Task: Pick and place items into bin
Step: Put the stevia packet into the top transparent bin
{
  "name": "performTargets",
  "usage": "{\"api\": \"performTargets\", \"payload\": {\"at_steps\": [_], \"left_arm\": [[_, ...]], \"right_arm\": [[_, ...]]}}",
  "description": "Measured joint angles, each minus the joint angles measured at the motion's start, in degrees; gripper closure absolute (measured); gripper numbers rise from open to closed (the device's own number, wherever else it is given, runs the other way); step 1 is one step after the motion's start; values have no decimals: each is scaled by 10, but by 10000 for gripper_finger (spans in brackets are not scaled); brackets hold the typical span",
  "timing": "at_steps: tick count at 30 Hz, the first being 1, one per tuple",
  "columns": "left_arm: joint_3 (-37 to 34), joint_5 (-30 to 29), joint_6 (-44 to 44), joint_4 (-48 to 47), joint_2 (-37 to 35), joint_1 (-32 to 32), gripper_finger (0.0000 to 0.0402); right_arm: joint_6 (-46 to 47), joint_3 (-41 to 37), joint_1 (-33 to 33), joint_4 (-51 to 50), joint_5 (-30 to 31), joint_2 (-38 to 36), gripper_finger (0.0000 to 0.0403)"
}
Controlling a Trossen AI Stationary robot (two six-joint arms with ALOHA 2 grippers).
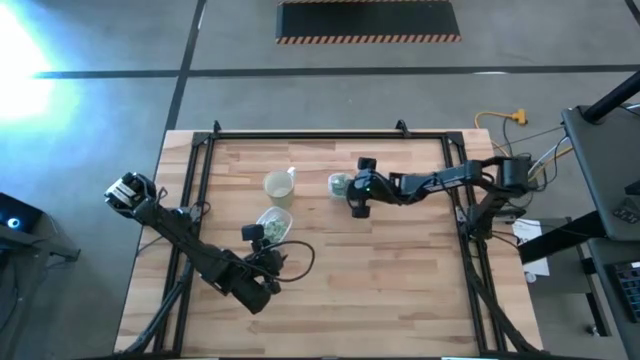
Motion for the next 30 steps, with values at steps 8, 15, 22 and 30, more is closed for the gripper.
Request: {"api": "performTargets", "payload": {"at_steps": [8, 15, 22, 30], "left_arm": [[-3, 0, 0, 2, 0, 0, 257], [-5, 0, 0, 3, 0, 0, 257], [-6, 0, 0, 3, 0, 0, 257], [-6, 0, 0, 4, 0, 0, 257]], "right_arm": [[4, 13, 1, -8, -2, 7, 390], [10, 13, 8, -21, -2, -15, 390], [7, 13, 14, -21, -2, -18, 390], [-1, 13, 15, -13, -44, -17, 390]]}}
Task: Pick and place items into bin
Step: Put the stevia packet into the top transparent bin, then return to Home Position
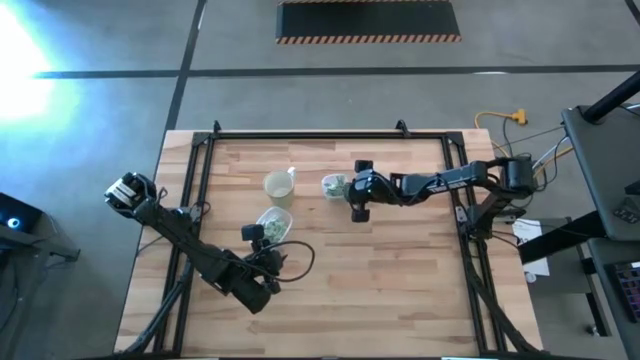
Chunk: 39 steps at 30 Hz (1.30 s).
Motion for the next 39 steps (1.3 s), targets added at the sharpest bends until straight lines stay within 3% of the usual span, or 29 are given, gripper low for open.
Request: {"api": "performTargets", "payload": {"at_steps": [5, 14, 18, 21, 28, 34, 39], "left_arm": [[0, 0, 0, 3, 0, 0, 257], [-1, 0, 0, 4, 0, 0, 257], [-2, 0, 0, 15, 0, 0, 257], [-2, 0, 18, 21, 0, 0, 257], [9, -4, 115, 56, 0, 0, 257], [12, -155, 114, 61, -27, 16, 257], [-1, -220, 132, 67, -74, 34, 257]], "right_arm": [[0, 0, 0, 2, -2, 0, 379], [9, 0, -1, 3, 1, 0, 292], [9, 0, -1, 2, 49, -6, 266], [10, 0, 4, 0, 77, -26, 257], [45, 1, 33, -66, 77, -125, 259], [59, -17, 73, -116, 75, -242, 265], [56, -60, 98, -111, 72, -337, 265]]}}
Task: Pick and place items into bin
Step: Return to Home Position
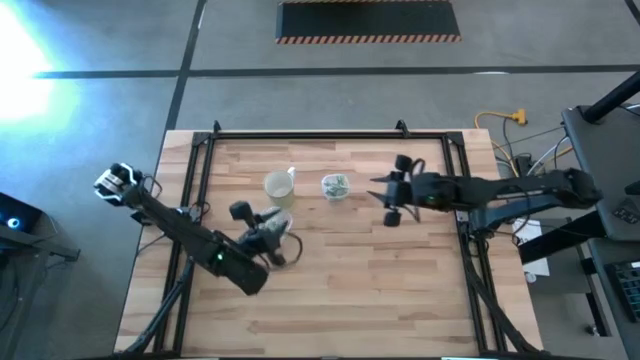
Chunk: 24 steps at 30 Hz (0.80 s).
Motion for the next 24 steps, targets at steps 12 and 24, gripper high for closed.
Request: {"api": "performTargets", "payload": {"at_steps": [12, 24], "left_arm": [[-158, 308, 374, 416, -134, 73, 257], [-329, 388, 438, 526, -362, 135, 257]], "right_arm": [[-13, -97, 11, 2, -119, -202, 268], [-26, -133, 11, -16, -209, -343, 266]]}}
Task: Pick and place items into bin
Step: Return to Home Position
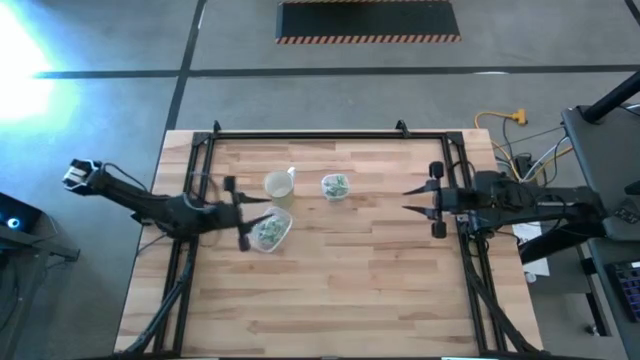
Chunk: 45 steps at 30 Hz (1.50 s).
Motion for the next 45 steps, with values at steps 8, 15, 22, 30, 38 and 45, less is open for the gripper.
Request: {"api": "performTargets", "payload": {"at_steps": [8, 15, 22, 30, 38, 45], "left_arm": [[-95, 76, 16, 1, -197, 1, 257], [-147, 107, 30, 1, -278, 18, 257], [-180, 152, -2, 2, -309, 68, 257], [-184, 225, -51, -32, -322, 127, 257], [-190, 240, -74, -110, -382, 139, 257], [-195, 240, -83, -152, -426, 139, 257]], "right_arm": [[-5, -21, 0, 4, -70, -58, 274], [-13, -29, 0, 25, -87, -63, 273], [-11, -46, -21, 56, -88, -64, 280], [24, -81, -67, 90, -117, -64, 285], [42, -86, -106, 92, -210, -64, 289], [45, -94, -121, 92, -211, -69, 290]]}}
